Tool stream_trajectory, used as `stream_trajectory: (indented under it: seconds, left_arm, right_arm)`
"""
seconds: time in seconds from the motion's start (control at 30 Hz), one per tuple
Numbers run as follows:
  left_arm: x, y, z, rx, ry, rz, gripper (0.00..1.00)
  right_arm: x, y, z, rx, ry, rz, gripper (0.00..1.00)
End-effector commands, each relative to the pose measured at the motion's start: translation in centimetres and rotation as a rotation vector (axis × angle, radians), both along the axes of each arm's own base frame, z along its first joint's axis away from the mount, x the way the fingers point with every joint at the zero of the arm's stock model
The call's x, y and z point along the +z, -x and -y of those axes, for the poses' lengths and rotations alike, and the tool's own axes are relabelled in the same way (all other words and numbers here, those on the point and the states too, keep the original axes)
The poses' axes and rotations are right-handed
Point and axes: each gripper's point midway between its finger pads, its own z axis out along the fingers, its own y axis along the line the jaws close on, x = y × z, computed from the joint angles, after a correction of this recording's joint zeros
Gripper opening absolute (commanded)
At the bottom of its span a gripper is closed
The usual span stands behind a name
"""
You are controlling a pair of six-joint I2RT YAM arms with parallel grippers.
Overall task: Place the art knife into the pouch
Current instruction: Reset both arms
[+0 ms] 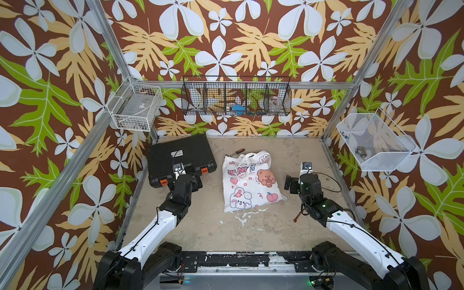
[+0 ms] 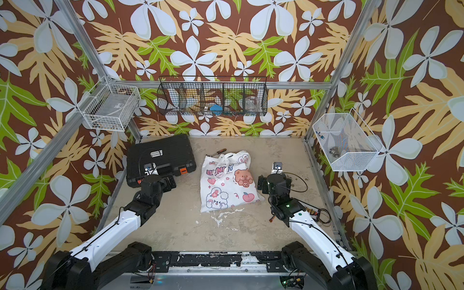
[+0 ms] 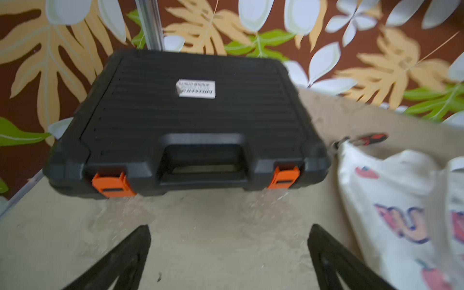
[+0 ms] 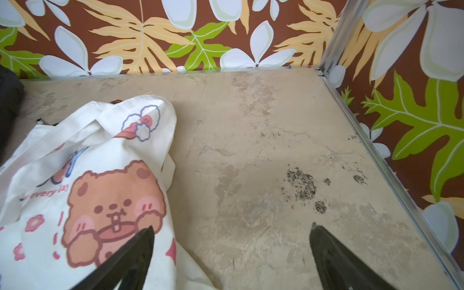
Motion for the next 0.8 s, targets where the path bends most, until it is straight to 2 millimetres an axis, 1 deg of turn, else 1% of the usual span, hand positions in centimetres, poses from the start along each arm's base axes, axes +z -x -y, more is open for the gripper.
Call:
stream_trajectory:
  seconds: [0.0,0.1,0.13,0.17,0.23,0.27,0.3,0.33,0.4,0.43,0.47,0.5,0.53,0.6,0.7,0.73,0.77]
  left_arm:
    - [0.9,-1.4,-1.1,0.043,-0.082,0.094,1.00]
    - [1.8,-2.3,-0.9,0.014,-0.125,0.173,1.00]
    - [1.6,-2.5,-0.8,-0.007,-0.163,0.187,1.00]
    - [1.3,-2.5,-1.0,-0.012,-0.193,0.196,1.00]
    - [-0.2,-2.7,-1.2,-0.025,-0.222,0.189,1.00]
    - [-0.6,-2.9,-1.1,-0.038,-0.236,0.193,1.00]
    - [-0.4,-3.3,-0.8,-0.059,-0.267,0.208,1.00]
    - [-0.3,-3.7,0.3,-0.122,-0.273,0.221,1.00]
    - [-0.3,-4.3,1.1,-0.166,-0.228,0.255,1.00]
    - [-0.2,-3.9,0.5,-0.135,-0.242,0.273,1.00]
    - [-0.3,-3.3,0.2,-0.119,-0.218,0.277,1.00]
    - [0.4,-2.5,-0.2,-0.122,-0.191,0.336,1.00]
    - [0.7,-1.6,-0.4,-0.127,-0.176,0.375,1.00]
    - [1.0,-0.9,0.0,-0.158,-0.173,0.405,1.00]
    - [0.7,-1.4,0.1,-0.169,-0.170,0.388,1.00]
    - [0.8,-1.3,0.1,-0.167,-0.170,0.389,1.00]
    - [0.8,-0.8,-0.2,-0.157,-0.164,0.409,1.00]
  right_arm:
    - [1.4,0.0,0.3,0.002,-0.014,0.095,1.00]
    - [2.2,0.9,1.0,0.006,-0.034,0.166,1.00]
    - [2.4,1.1,1.2,0.006,-0.038,0.183,1.00]
    - [2.5,1.3,1.5,0.000,-0.039,0.195,1.00]
    - [2.3,1.4,2.1,-0.018,-0.037,0.204,1.00]
    - [2.2,1.4,2.4,-0.025,-0.036,0.206,1.00]
    - [2.0,1.4,2.7,-0.036,-0.032,0.206,1.00]
    - [1.8,1.3,3.1,-0.045,-0.036,0.206,1.00]
    - [1.2,1.1,3.5,-0.053,-0.035,0.208,1.00]
    - [0.9,1.0,3.9,-0.066,-0.032,0.209,1.00]
    - [0.6,1.0,4.2,-0.082,-0.028,0.211,1.00]
    - [0.1,1.0,4.6,-0.101,-0.020,0.217,1.00]
    - [-0.2,1.0,4.8,-0.108,-0.012,0.237,1.00]
    - [-1.0,1.2,5.1,-0.120,0.008,0.268,1.00]
    - [-0.4,1.3,5.5,-0.121,0.053,0.314,1.00]
    - [-0.2,1.4,5.6,-0.122,0.057,0.336,1.00]
    - [0.1,1.6,5.7,-0.121,0.067,0.372,1.00]
